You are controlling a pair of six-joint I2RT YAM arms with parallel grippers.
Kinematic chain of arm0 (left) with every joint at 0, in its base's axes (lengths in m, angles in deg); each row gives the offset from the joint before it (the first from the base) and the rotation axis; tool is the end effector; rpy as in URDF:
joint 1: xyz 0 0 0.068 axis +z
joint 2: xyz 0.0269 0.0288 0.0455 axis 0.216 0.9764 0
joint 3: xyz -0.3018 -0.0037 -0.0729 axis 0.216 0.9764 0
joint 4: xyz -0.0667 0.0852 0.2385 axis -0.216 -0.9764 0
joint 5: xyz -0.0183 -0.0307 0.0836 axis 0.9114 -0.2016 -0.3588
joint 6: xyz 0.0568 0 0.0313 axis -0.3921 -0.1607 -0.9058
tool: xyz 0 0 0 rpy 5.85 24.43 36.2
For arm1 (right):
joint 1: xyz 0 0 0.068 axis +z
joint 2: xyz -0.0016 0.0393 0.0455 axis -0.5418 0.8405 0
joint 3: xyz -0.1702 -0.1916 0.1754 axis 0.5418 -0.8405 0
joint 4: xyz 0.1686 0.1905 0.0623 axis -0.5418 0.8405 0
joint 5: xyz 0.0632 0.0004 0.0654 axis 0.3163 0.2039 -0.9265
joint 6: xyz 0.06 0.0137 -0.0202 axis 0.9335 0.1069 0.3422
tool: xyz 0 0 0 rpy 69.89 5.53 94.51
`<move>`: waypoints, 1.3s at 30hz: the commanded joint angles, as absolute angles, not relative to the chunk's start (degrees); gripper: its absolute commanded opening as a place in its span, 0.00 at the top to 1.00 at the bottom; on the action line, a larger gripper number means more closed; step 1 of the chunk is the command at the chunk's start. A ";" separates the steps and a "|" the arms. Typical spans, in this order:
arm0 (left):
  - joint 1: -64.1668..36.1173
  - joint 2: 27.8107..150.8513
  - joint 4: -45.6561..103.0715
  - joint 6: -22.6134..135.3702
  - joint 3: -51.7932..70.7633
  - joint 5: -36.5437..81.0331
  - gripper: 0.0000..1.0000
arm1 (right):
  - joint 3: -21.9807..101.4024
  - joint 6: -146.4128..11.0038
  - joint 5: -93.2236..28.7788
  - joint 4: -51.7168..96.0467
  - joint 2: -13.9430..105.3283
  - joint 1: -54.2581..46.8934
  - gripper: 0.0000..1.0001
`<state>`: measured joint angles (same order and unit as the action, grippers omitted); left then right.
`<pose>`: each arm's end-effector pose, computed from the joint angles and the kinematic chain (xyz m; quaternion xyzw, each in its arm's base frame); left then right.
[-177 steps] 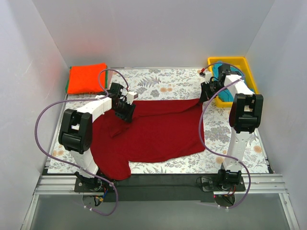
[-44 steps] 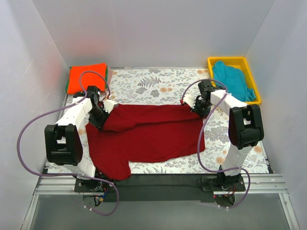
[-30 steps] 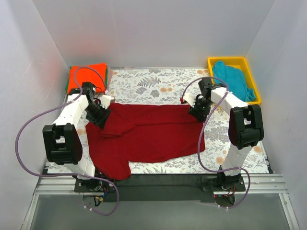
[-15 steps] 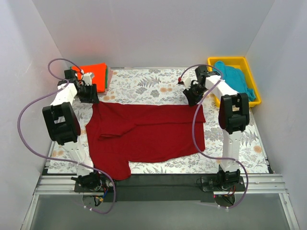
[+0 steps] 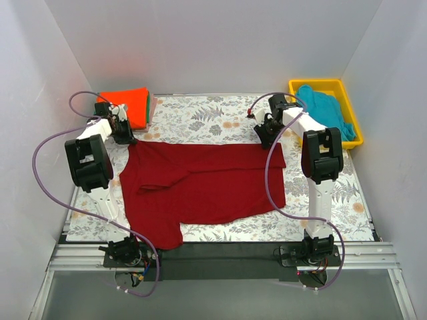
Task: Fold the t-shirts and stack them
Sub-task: Fold the tshirt
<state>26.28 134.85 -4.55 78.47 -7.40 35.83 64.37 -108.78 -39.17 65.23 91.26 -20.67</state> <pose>0.4615 0.0940 0.1867 -0.3439 0.8918 -0.2211 0.1937 0.4758 0.1153 0.1857 -0.4050 0.8892 0.0897 0.1929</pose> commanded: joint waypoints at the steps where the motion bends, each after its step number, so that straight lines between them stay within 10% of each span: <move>1: 28.64 136.87 -1.17 81.01 -10.01 34.55 1.00 | 64.53 -108.27 -32.06 59.63 94.86 -21.03 0.71; 11: 29.53 139.52 0.25 83.30 -16.07 38.93 0.98 | 75.60 -108.62 -29.76 55.93 100.23 -20.94 0.57; 13: 29.53 138.56 -4.83 82.25 -18.18 43.14 0.77 | 76.14 -108.71 -30.90 56.54 97.35 -20.77 0.48; 17: 29.61 129.17 -8.55 77.07 -15.04 43.78 0.67 | 70.70 -110.46 -35.91 58.13 86.10 -20.77 0.37; 25: 29.09 114.58 -16.29 66.25 3.48 48.44 0.64 | 54.53 -112.84 -41.54 63.06 72.72 -16.30 0.43; 39: 24.52 121.74 -6.89 75.11 13.37 46.33 0.66 | 53.55 -110.11 -37.33 57.96 84.84 -17.95 0.47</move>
